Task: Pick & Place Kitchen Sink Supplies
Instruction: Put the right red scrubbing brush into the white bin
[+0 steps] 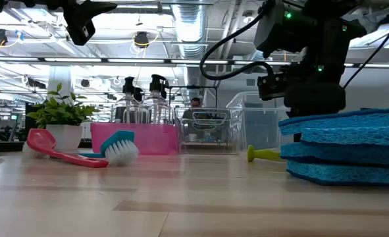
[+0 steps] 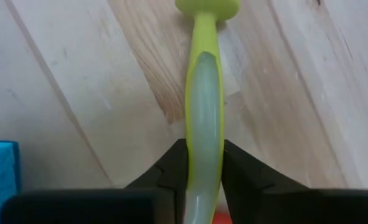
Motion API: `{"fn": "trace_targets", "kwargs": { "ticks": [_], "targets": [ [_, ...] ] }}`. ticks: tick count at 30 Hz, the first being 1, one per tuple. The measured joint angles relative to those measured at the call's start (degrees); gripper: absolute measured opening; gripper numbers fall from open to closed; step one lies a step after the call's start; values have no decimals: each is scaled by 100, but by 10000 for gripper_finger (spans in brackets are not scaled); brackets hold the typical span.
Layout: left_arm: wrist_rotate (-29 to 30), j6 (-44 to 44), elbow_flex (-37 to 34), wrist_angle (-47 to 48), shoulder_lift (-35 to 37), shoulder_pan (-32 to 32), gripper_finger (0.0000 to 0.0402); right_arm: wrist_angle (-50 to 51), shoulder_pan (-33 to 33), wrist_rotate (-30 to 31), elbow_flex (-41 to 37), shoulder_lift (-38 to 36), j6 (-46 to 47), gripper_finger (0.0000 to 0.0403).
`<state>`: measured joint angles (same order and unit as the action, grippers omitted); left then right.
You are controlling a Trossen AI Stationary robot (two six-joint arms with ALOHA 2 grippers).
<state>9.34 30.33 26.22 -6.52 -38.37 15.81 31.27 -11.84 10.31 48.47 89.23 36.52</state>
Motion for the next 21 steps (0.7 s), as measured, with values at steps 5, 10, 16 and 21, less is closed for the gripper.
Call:
{"fn": "trace_targets", "kwargs": {
  "ticks": [5,10,16,21],
  "targets": [
    [0,-2,0,1,0,0,205,49,0,-155,37,0,195,85],
    [0,-2,0,0,0,0,205,344,-4,-312,474,0,71,65],
    [0,-6,0,2,0,0,205,1026,2,-276,1295,0,-363,70],
    [0,-143,0,2,0,0,205,1468,1,-271,2077,0,-751,73]
  ]
}}
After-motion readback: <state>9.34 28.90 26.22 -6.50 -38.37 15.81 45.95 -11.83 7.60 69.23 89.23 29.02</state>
